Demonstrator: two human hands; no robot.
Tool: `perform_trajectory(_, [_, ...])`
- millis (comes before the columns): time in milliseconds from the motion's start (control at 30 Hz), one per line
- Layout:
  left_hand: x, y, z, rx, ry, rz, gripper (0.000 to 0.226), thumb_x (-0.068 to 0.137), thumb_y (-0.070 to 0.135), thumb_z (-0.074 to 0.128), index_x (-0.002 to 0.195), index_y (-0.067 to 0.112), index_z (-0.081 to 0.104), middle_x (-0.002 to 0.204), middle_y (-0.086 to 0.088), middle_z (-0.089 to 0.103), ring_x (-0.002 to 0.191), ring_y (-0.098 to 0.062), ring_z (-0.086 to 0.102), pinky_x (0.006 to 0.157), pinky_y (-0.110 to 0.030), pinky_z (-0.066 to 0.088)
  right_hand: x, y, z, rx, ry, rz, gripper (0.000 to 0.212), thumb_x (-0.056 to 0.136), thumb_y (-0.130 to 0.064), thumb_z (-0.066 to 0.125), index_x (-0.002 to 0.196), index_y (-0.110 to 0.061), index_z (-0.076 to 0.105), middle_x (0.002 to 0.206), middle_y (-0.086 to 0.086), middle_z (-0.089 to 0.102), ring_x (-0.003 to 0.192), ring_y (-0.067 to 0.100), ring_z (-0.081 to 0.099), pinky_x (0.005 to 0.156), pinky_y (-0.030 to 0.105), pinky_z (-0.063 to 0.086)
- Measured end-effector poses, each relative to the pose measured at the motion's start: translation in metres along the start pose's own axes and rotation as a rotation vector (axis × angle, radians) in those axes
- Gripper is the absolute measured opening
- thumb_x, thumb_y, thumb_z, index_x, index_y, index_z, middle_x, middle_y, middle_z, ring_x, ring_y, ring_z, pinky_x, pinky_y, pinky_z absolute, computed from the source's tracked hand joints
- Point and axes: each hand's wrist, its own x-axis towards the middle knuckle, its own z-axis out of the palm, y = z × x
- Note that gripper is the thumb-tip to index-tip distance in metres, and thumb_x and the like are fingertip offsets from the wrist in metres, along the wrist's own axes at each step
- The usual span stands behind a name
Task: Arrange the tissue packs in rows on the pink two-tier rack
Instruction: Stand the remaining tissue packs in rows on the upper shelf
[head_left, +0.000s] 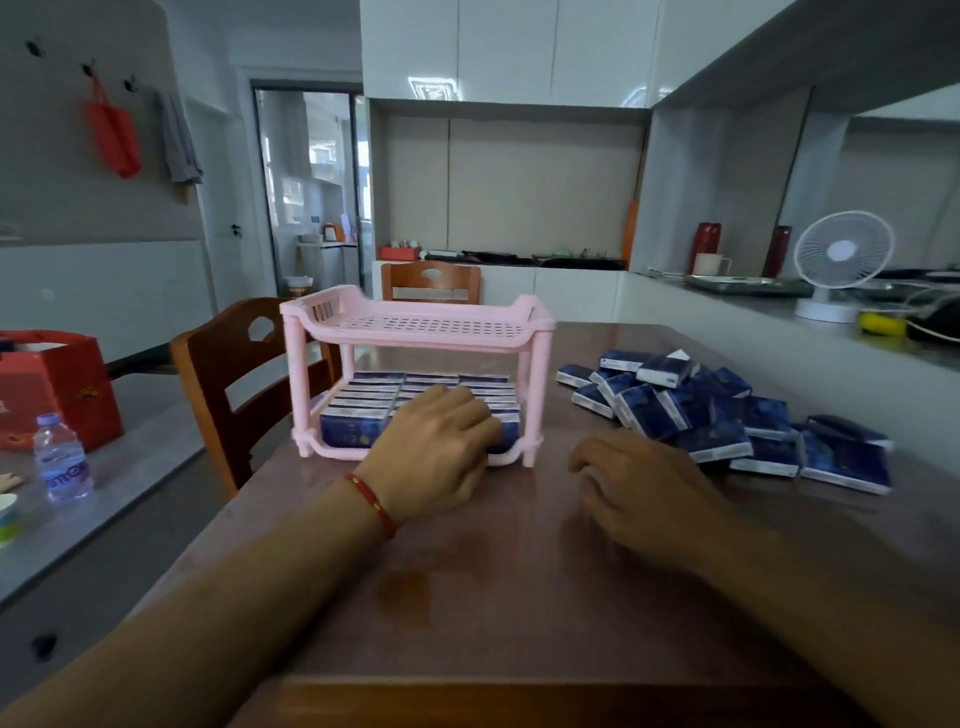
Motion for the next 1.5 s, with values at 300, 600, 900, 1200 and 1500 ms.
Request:
perform_trajectory(300, [0.063, 0.089, 0.030, -0.388, -0.137, -0.055, 0.036, 0.069, 0.017, 0.053, 0.101, 0.019, 0.067, 0.098, 0.001, 0.066, 0.092, -0.020, 0.057, 0.078, -0.030, 0.047, -0.034, 0.119, -0.007, -0.293, 0.153, 0.311, 0.040, 0.079, -0.042, 0.055, 0.112, -0.021, 0.060, 0.113, 0.003, 0.059, 0.102, 0.025, 0.056, 0.082, 0.040, 0.046])
perform_trajectory(600, [0.098, 0.106, 0.090, -0.662, -0.038, -0.408, 0.041, 0.080, 0.020, 0.068, 0.120, 0.019, 0.063, 0.111, 0.001, 0.064, 0.090, -0.008, 0.055, 0.082, -0.021, 0.050, -0.036, 0.135, 0.006, 0.009, 0.267, 0.347, 0.035, 0.086, -0.039, 0.058, 0.120, -0.030, 0.064, 0.113, -0.006, 0.069, 0.106, 0.020, 0.058, 0.097, 0.043, 0.036])
perform_trajectory(900, [0.092, 0.103, 0.078, -1.284, -0.087, -0.773, 0.038, 0.076, -0.004, 0.080, 0.108, 0.009, 0.064, 0.097, -0.012, 0.075, 0.080, -0.018, 0.071, 0.070, -0.033, 0.063, -0.027, 0.108, 0.003, 0.772, 0.210, 0.385, 0.024, 0.104, -0.032, 0.045, 0.108, -0.023, 0.066, 0.091, -0.003, 0.072, 0.079, 0.007, 0.067, 0.071, 0.028, 0.054])
perform_trajectory(1200, [0.091, 0.105, 0.066, -1.417, -0.031, -1.086, 0.042, 0.074, -0.004, 0.078, 0.085, 0.014, 0.042, 0.097, -0.026, 0.065, 0.084, -0.045, 0.071, 0.077, -0.059, 0.059, 0.036, 0.113, 0.014, -0.090, 0.146, 0.380, 0.036, 0.093, -0.043, 0.054, 0.119, -0.018, 0.057, 0.116, 0.005, 0.065, 0.103, 0.026, 0.062, 0.077, 0.039, 0.053])
perform_trajectory(1500, [0.089, 0.108, 0.066, -1.348, -0.032, -1.079, 0.025, 0.078, 0.011, 0.069, 0.096, 0.021, 0.055, 0.091, -0.013, 0.070, 0.087, -0.038, 0.073, 0.080, -0.057, 0.059, 0.046, 0.107, 0.050, -0.212, 0.147, 0.403, 0.023, 0.097, -0.025, 0.052, 0.111, -0.008, 0.060, 0.114, 0.015, 0.062, 0.097, 0.032, 0.063, 0.071, 0.039, 0.050])
